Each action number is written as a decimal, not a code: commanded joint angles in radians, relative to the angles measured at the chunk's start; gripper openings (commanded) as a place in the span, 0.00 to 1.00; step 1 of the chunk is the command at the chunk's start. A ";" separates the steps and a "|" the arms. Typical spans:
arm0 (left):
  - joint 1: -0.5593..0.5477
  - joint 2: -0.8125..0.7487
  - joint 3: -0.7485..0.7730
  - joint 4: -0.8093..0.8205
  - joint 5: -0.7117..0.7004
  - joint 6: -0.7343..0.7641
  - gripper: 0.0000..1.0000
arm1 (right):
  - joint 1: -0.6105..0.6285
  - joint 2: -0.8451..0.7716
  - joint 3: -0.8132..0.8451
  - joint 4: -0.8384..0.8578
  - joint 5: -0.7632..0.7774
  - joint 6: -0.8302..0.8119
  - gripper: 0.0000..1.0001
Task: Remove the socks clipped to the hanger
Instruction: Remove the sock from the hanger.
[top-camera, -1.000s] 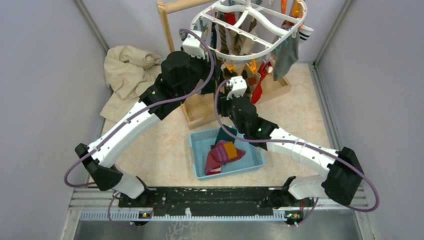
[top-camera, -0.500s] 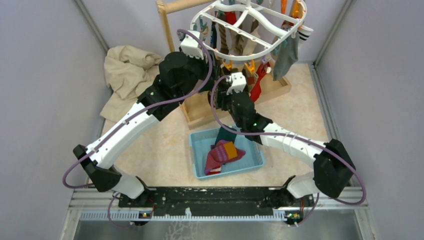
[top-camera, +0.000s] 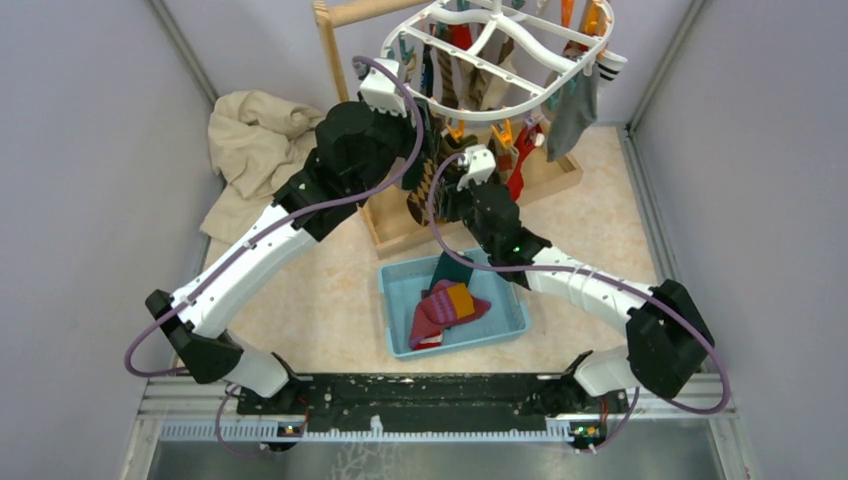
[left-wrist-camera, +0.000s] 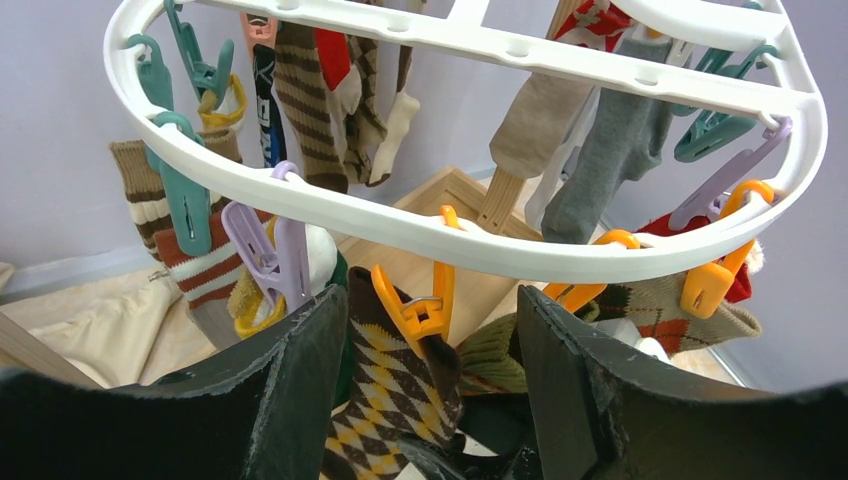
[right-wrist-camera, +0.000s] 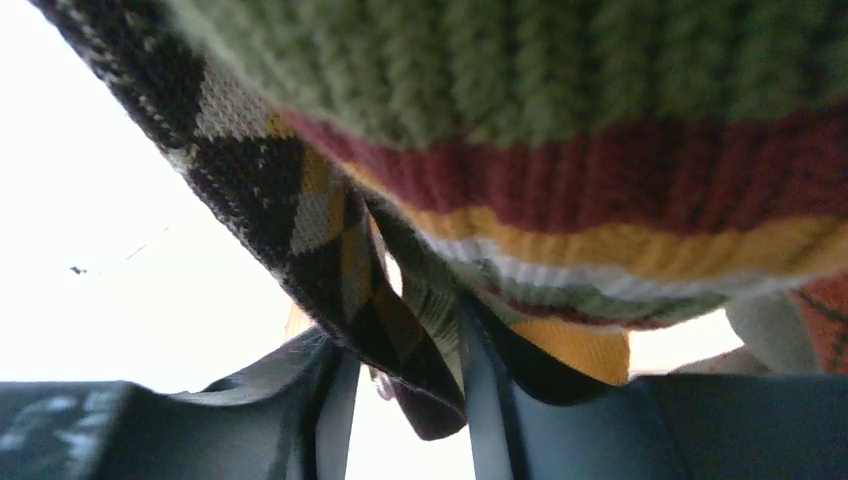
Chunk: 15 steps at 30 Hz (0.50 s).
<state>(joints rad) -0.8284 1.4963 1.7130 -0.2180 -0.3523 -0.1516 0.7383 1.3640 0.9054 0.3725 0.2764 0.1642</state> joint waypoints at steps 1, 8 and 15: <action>0.006 0.000 0.034 0.006 0.010 0.013 0.69 | -0.004 0.013 0.068 0.058 -0.064 -0.006 0.34; 0.007 -0.007 0.018 0.014 0.010 0.013 0.70 | -0.005 -0.011 0.043 0.050 -0.108 0.019 0.00; 0.008 -0.007 0.008 0.013 0.014 0.012 0.70 | -0.008 -0.136 -0.016 0.028 -0.200 0.070 0.00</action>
<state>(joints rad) -0.8227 1.4963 1.7180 -0.2169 -0.3481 -0.1452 0.7372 1.3396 0.9024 0.3668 0.1467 0.1909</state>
